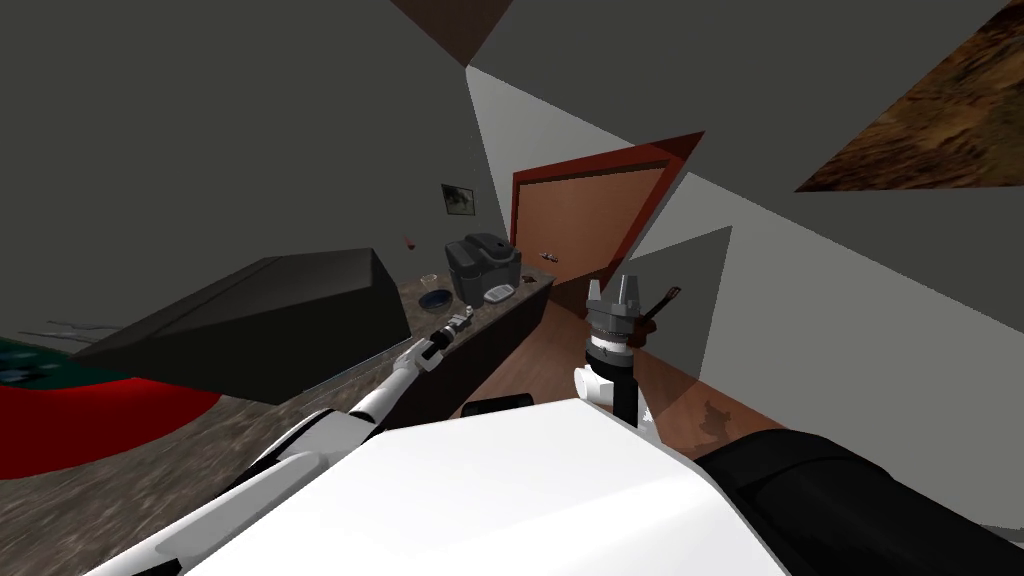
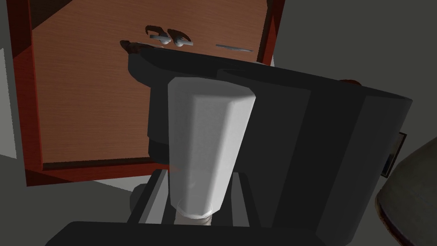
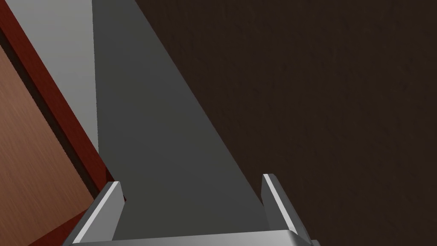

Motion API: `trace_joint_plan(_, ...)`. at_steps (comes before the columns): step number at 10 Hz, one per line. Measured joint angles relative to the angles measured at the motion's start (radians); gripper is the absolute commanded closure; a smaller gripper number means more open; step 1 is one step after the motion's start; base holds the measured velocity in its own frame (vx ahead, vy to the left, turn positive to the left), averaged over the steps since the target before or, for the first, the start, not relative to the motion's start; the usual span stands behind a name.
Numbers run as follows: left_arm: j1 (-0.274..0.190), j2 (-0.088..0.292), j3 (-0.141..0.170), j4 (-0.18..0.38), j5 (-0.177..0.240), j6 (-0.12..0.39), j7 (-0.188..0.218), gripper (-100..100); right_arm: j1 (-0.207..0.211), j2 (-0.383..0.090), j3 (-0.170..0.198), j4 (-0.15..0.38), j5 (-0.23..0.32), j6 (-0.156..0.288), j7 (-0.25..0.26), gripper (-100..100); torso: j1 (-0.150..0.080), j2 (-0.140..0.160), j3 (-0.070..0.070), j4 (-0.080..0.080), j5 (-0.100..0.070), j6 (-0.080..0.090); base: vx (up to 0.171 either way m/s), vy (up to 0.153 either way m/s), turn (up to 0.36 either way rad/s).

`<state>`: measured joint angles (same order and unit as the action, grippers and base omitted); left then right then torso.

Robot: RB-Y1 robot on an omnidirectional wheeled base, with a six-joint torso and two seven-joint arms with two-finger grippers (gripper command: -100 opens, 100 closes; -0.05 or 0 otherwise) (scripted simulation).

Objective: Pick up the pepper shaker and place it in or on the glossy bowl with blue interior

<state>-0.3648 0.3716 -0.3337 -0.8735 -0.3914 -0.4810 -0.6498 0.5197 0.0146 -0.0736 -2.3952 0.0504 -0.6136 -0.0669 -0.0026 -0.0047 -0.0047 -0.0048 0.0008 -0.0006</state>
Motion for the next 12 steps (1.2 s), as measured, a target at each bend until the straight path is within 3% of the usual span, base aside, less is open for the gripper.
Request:
trace_joint_plan(3, 0.094, 0.037, 0.050, -0.100, -0.028, 0.003, 0.029, 100, 0.000, 0.000, 0.000, 0.000, 0.000, 0.000, 0.000, 0, 0.000, -0.001, 0.000, 0.000, 0.000, 0.001, 0.028, -0.033, -0.098)
trace_joint_plan(7, 0.181, 0.067, 0.093, -0.177, -0.050, 0.002, 0.054, 100, 0.000, 0.000, 0.000, 0.000, 0.000, 0.000, 0.000, 0, 0.001, 0.000, -0.002, -0.003, 0.001, -0.001, 0.019, -0.027, -0.087)
trace_joint_plan(12, 0.339, 0.136, 0.170, -0.335, -0.096, 0.010, 0.108, 100, 0.000, 0.000, 0.000, 0.000, 0.000, 0.000, 0.000, 0, 0.002, 0.000, -0.002, -0.003, 0.001, -0.001, 0.027, -0.033, -0.098)
